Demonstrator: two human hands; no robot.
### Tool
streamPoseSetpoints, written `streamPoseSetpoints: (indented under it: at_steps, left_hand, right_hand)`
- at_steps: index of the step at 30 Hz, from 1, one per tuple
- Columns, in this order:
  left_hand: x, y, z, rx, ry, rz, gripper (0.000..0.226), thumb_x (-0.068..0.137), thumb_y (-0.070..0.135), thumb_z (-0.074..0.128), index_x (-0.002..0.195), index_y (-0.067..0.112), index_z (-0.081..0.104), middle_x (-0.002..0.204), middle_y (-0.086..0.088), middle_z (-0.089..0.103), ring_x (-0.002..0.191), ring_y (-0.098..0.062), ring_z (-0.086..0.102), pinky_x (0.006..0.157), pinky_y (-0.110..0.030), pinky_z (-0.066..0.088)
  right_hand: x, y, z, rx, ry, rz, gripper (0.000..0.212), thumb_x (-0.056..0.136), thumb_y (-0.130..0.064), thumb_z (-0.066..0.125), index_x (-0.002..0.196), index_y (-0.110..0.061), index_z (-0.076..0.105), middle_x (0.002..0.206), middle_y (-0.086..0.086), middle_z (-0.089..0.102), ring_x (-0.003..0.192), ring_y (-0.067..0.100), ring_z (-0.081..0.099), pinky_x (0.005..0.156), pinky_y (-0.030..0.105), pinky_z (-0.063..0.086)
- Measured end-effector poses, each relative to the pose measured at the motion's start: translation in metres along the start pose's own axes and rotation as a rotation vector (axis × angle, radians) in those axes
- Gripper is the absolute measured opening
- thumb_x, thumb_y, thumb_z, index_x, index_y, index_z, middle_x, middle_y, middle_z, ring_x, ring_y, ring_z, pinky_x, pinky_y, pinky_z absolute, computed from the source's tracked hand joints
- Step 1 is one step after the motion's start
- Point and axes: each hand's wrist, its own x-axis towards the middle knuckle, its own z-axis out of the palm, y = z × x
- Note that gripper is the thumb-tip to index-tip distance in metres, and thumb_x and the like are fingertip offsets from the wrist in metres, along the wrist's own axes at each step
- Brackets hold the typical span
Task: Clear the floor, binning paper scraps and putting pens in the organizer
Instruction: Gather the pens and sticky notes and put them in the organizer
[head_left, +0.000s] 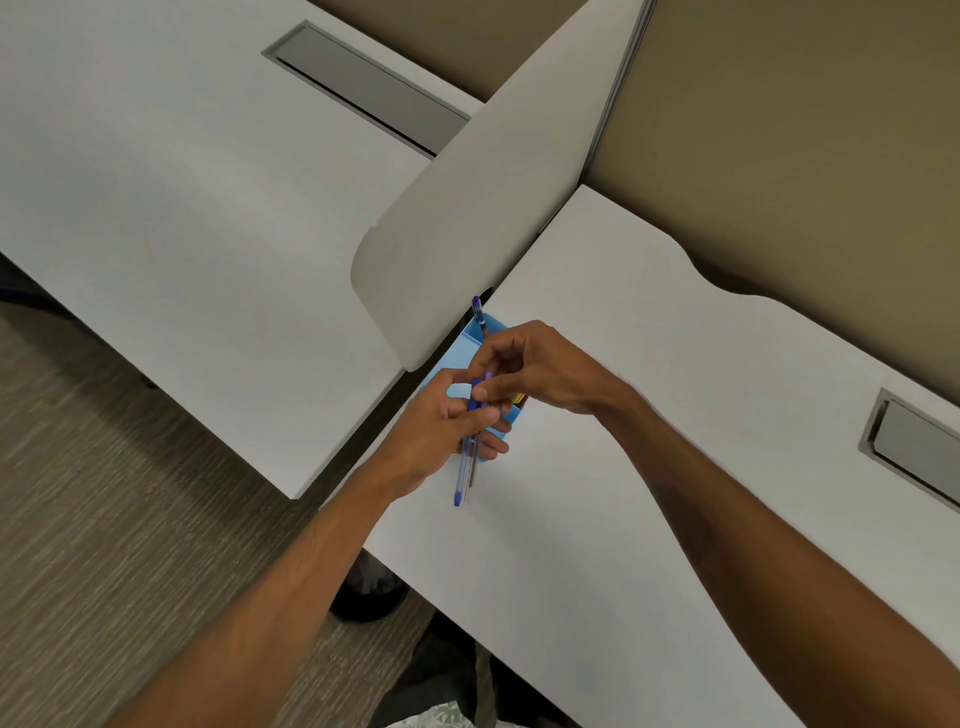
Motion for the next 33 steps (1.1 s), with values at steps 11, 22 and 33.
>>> streamPoseSetpoints:
  at_steps: [11,22,33]
  left_hand:
    - [0.007,-0.013,-0.01,0.343,0.342,0.16,0.053,0.098,0.042,0.058,0.144,0.019,0.041,0.142,-0.006,0.053,0.126,-0.021,0.055,0.091,-0.032,0.059]
    - [0.006,-0.055,-0.02,0.32,0.366,0.107,0.044,0.1,0.031,0.059,0.14,0.017,0.048,0.142,-0.004,0.053,0.125,-0.014,0.051,0.075,0.009,0.037]
    - [0.018,-0.071,-0.02,0.66,0.285,0.114,0.08,0.096,0.056,0.049,0.16,0.022,0.015,0.17,-0.001,0.001,0.156,-0.015,-0.009,0.123,-0.039,-0.007]
  right_hand:
    - [0.013,0.006,-0.059,-0.159,0.406,0.063,0.014,0.081,-0.007,0.08,0.088,-0.002,0.07,0.08,0.011,0.076,0.07,0.021,0.076,0.069,0.031,0.064]
    - [0.064,0.033,-0.068,-0.563,0.543,0.106,0.013,0.081,-0.008,0.079,0.09,-0.006,0.07,0.079,0.003,0.071,0.068,0.014,0.07,0.067,0.027,0.062]
    - [0.098,0.062,-0.058,-0.698,0.452,0.17,0.011,0.083,-0.001,0.074,0.092,-0.004,0.07,0.085,0.011,0.071,0.075,0.023,0.068,0.074,0.039,0.061]
